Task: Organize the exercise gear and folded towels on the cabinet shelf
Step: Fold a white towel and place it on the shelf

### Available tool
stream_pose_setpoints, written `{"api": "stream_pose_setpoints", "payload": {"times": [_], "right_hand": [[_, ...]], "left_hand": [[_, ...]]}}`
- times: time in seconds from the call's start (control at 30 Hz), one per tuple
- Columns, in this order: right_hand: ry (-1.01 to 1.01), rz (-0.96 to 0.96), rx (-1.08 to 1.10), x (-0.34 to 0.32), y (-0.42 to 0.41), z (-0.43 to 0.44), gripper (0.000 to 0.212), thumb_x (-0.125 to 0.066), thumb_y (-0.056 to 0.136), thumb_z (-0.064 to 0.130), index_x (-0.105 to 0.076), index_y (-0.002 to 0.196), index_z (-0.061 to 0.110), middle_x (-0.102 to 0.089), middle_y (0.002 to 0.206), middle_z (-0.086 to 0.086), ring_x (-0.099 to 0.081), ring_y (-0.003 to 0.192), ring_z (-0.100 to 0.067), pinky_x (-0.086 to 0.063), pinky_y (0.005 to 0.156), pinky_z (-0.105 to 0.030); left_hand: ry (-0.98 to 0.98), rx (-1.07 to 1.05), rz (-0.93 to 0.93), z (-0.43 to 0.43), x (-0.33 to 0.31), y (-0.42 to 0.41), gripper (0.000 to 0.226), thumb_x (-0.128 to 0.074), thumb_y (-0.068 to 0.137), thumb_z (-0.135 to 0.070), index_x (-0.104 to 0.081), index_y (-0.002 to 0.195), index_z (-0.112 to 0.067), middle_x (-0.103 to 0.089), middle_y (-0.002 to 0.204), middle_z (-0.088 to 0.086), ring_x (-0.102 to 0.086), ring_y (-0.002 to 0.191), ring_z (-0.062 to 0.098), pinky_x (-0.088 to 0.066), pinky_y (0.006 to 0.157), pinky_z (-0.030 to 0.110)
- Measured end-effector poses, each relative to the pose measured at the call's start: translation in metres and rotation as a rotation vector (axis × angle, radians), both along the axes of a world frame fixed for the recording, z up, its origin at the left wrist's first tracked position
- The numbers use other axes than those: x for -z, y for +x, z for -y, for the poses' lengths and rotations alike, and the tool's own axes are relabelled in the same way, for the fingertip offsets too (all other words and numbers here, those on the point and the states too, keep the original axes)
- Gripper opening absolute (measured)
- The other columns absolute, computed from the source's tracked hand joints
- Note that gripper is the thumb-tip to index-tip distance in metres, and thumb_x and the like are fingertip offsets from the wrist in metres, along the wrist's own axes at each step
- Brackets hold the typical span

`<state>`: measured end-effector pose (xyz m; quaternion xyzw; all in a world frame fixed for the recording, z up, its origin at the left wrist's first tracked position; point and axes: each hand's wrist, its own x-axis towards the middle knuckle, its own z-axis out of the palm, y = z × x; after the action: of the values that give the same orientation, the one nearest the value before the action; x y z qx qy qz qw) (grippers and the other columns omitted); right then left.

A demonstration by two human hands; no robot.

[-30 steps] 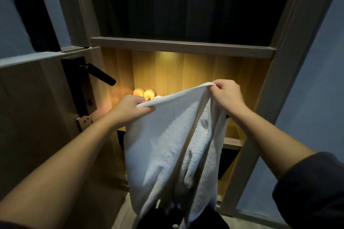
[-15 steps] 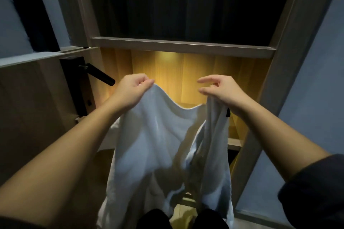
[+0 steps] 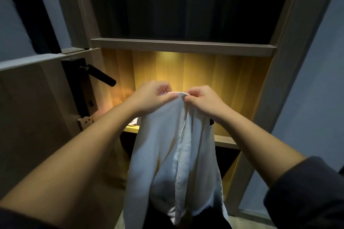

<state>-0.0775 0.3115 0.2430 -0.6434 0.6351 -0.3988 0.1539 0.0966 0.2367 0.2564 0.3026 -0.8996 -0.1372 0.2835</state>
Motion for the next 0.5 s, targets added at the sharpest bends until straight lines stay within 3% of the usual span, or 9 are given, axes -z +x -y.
{"api": "stream_pose_setpoints", "payload": {"times": [0.07, 0.17, 0.3, 0.5], "right_hand": [[-0.056, -0.014, 0.111, -0.002, -0.009, 0.002, 0.023, -0.055, 0.096, 0.014, -0.073, 0.092, 0.002, -0.068, 0.087, -0.015, -0.056, 0.079, -0.02, -0.044, 0.072, -0.033], [-0.112, 0.027, 0.273, -0.002, -0.031, 0.001, 0.023, -0.054, 0.096, 0.016, -0.075, 0.097, 0.007, -0.07, 0.094, -0.008, -0.061, 0.092, -0.023, -0.05, 0.083, -0.041], [-0.096, 0.125, 0.375, 0.002, -0.051, 0.002, 0.021, -0.053, 0.098, 0.021, -0.072, 0.088, 0.021, -0.064, 0.087, 0.005, -0.058, 0.086, -0.013, -0.049, 0.068, -0.029], [-0.107, 0.168, 0.48, -0.002, -0.062, 0.007, 0.022, -0.052, 0.097, 0.018, -0.072, 0.089, 0.019, -0.06, 0.082, 0.007, -0.055, 0.082, -0.012, -0.046, 0.063, -0.026]], "left_hand": [[-0.067, -0.046, 0.133, 0.007, 0.008, 0.004, 0.036, -0.06, 0.093, -0.042, -0.06, 0.08, -0.009, -0.059, 0.073, 0.005, -0.051, 0.07, 0.021, -0.032, 0.059, 0.034], [-0.01, -0.08, 0.098, 0.019, 0.017, 0.019, 0.038, -0.06, 0.093, -0.042, -0.059, 0.073, -0.01, -0.057, 0.07, 0.004, -0.05, 0.068, 0.022, -0.03, 0.058, 0.033], [0.079, -0.104, 0.038, 0.029, 0.019, 0.036, 0.035, -0.061, 0.091, -0.045, -0.058, 0.067, -0.02, -0.057, 0.068, 0.0, -0.053, 0.068, 0.019, -0.037, 0.059, 0.033], [0.32, -0.111, 0.077, 0.038, 0.001, 0.053, 0.04, -0.071, 0.081, -0.049, -0.058, 0.064, -0.016, -0.058, 0.067, 0.002, -0.054, 0.064, 0.014, -0.042, 0.058, 0.029]]}}
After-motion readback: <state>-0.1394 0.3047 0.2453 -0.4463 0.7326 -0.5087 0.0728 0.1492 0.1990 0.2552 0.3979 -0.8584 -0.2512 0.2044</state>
